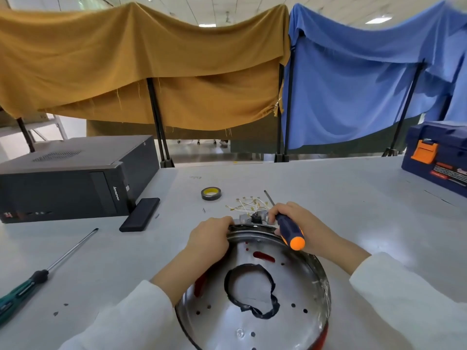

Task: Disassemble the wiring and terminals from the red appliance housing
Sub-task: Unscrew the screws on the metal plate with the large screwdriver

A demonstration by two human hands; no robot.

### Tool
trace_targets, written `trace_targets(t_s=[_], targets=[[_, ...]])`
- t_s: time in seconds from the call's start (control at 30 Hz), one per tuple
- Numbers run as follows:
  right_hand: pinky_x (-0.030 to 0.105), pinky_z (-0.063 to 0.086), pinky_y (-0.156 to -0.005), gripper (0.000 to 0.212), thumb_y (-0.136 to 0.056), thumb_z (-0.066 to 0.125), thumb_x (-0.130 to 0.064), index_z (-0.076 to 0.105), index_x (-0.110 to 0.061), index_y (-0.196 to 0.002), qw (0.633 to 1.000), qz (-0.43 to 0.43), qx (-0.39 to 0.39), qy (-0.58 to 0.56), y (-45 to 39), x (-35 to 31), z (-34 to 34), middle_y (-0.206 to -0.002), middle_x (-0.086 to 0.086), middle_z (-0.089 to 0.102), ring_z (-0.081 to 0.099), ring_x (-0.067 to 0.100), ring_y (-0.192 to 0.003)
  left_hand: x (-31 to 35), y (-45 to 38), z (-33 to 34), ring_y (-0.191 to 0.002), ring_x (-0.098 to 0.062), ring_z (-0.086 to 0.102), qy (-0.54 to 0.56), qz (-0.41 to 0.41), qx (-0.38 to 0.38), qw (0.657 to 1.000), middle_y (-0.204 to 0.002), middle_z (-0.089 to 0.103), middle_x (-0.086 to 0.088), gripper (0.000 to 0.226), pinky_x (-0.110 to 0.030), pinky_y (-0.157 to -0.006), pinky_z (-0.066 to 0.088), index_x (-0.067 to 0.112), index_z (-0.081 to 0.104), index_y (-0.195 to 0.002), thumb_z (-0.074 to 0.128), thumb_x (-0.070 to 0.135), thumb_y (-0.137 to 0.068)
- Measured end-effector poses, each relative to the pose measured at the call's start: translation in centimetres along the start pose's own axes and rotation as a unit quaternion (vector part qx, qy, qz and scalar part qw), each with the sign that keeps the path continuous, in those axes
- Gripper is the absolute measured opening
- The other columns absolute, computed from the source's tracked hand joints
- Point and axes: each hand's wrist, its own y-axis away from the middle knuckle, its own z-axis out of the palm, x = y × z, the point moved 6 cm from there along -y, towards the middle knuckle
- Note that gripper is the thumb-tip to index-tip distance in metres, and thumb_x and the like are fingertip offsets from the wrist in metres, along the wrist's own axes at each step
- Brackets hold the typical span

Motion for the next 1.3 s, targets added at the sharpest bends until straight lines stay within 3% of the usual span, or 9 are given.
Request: trace_targets(t_s=[0.23,0.43,0.5,0.57,0.7,0.83,0.93,1.03,1.3], targets=[[0.015,0.039,-0.076,0.043,-0.072,0.066,0.001,0.052,-0.03,-0.098,1.0,-0.008,-0.019,0.02,-0.6,-0.9,0.7,-0.096,-0.007,0.05,0.047,0.007,-0.09,-1.5,1.7,-0.4,-0.1,-0.029,0.055,-0.054,-0.07,-0.042,0.995,-0.112,0.057,-0.013,0.03,-0.031,-0.071,0.042,0.012,0.048,-0.117,0.039,0.008,-0.089],[0.013,0.037,-0.075,0.042,-0.073,0.063,0.002,0.051,-0.03,-0.097,1.0,-0.005,-0.005,0.01,-1.8,-0.5,2.0,-0.096,-0.002,0.05,0.048,0.01,-0.088,-1.0,2.1,-0.4,-0.095,-0.025,0.054,-0.097,-0.089,-0.089,0.987,-0.112,0.057,-0.01,0.026,-0.03,-0.069,0.039,0.011,0.042,-0.118,0.042,0.013,-0.092],[0.022,0.043,-0.08,0.037,-0.076,0.065,0.002,0.054,-0.026,-0.096,1.0,-0.01,0.004,-0.009,-2.1,-0.5,2.4,-0.097,0.001,0.055,0.051,0.013,-0.09,-0.6,1.7,-0.6,-0.098,-0.026,0.056,-0.085,-0.073,-0.077,0.991,-0.113,0.059,-0.008,0.026,-0.032,-0.071,0.04,0.015,0.044,-0.119,0.04,0.024,-0.094],[0.03,0.048,-0.084,0.026,-0.081,0.069,-0.003,0.057,-0.02,-0.096,0.998,-0.019,0.032,-0.042,-2.2,-0.7,2.2,-0.097,0.002,0.06,0.056,0.016,-0.092,-0.5,1.2,-0.5,-0.105,-0.028,0.056,-0.051,-0.051,-0.061,0.996,-0.118,0.059,-0.007,0.031,-0.033,-0.077,0.043,0.019,0.045,-0.124,0.039,0.033,-0.097],[0.016,0.048,-0.078,0.014,-0.086,0.069,-0.028,0.06,-0.024,-0.096,0.986,-0.006,0.102,-0.133,-2.6,-1.6,0.4,-0.092,-0.013,0.064,0.061,0.004,-0.086,-0.8,0.2,0.8,-0.103,-0.026,0.056,0.049,-0.022,-0.073,0.996,-0.116,0.061,-0.007,0.022,-0.031,-0.08,0.043,0.019,0.054,-0.115,0.041,0.027,-0.098],[0.012,0.046,-0.064,0.01,-0.086,0.068,-0.033,0.06,-0.029,-0.091,0.965,0.018,0.189,-0.181,-3.3,-3.0,-2.4,-0.078,-0.013,0.064,0.06,0.002,-0.068,-1.1,-0.7,1.2,-0.096,-0.023,0.055,0.074,-0.004,-0.07,0.995,-0.11,0.063,-0.007,0.009,-0.028,-0.074,0.038,0.021,0.054,-0.1,0.045,0.023,-0.097],[0.03,0.04,-0.057,0.029,-0.089,0.062,-0.032,0.049,-0.014,-0.071,0.96,0.017,0.235,-0.151,-3.6,-4.2,-4.1,-0.062,0.007,0.052,0.048,0.016,-0.056,-1.2,-1.1,1.0,-0.098,-0.025,0.055,0.077,0.006,-0.068,0.995,-0.11,0.063,-0.007,0.005,-0.028,-0.074,0.036,0.023,0.051,-0.095,0.047,0.021,-0.096],[0.018,0.028,-0.046,0.043,-0.088,0.059,-0.03,0.034,-0.017,-0.056,0.953,0.018,0.257,-0.157,-3.6,-5.0,-4.9,-0.047,-0.003,0.036,0.034,0.008,-0.045,-1.1,-1.5,0.9,-0.102,-0.024,0.055,0.085,0.011,-0.075,0.994,-0.113,0.062,-0.007,0.012,-0.027,-0.076,0.036,0.02,0.055,-0.104,0.046,0.019,-0.096],[0.011,0.031,-0.044,0.043,-0.089,0.061,-0.022,0.035,-0.022,-0.054,0.959,0.022,0.235,-0.16,-3.5,-6.0,-4.0,-0.041,-0.012,0.041,0.038,0.005,-0.042,-1.3,-1.5,1.3,-0.106,-0.025,0.055,0.074,0.01,-0.064,0.995,-0.118,0.061,-0.006,0.023,-0.029,-0.082,0.04,0.021,0.054,-0.118,0.046,0.02,-0.097]])
